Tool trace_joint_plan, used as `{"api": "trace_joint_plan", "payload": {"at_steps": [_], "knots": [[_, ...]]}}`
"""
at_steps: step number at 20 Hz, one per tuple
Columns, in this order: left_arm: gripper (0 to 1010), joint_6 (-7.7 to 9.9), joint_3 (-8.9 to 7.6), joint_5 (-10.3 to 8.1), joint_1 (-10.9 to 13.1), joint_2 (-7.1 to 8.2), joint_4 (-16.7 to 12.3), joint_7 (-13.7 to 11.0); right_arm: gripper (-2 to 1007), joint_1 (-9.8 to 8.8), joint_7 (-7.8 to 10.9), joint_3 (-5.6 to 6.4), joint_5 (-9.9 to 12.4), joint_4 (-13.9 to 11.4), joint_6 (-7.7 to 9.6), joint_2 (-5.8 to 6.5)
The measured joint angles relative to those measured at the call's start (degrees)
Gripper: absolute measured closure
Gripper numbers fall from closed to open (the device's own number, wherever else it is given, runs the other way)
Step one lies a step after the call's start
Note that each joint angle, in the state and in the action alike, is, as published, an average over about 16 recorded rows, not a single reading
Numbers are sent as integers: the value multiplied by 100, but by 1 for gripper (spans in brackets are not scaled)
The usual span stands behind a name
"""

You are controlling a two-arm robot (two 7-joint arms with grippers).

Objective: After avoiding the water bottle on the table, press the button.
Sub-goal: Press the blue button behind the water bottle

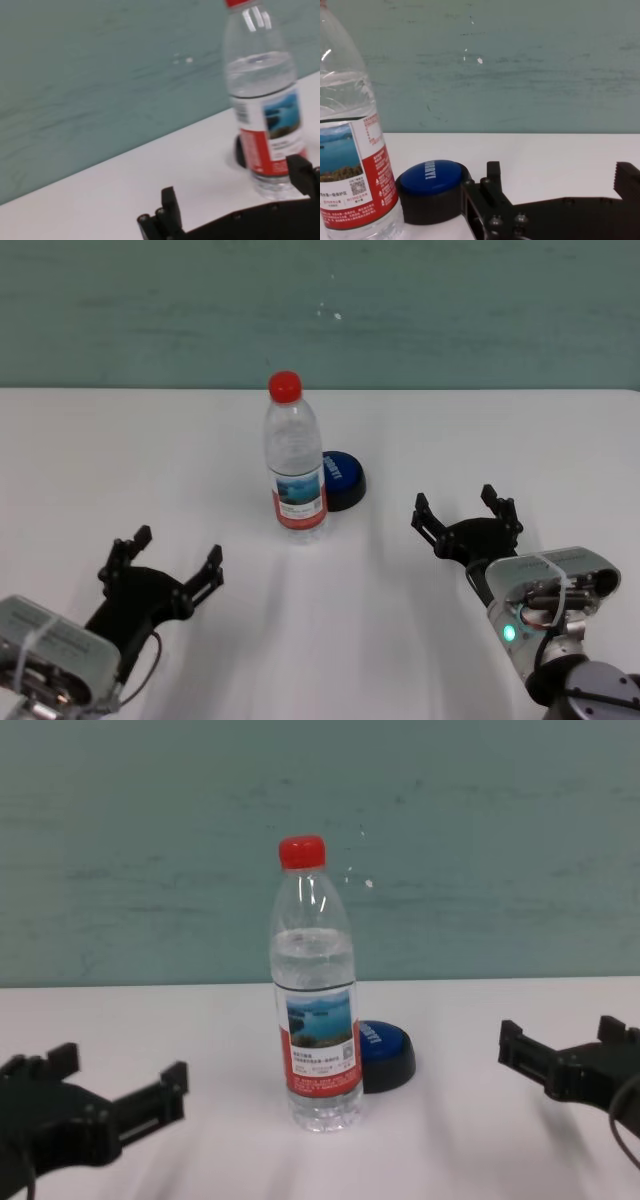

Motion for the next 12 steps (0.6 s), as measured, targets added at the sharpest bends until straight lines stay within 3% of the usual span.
{"api": "trace_joint_plan", "payload": {"at_steps": [12], "knots": [[10,-851,56,-141,-42,344,339,-609,1,0,0,0,0,0,0,0]]}}
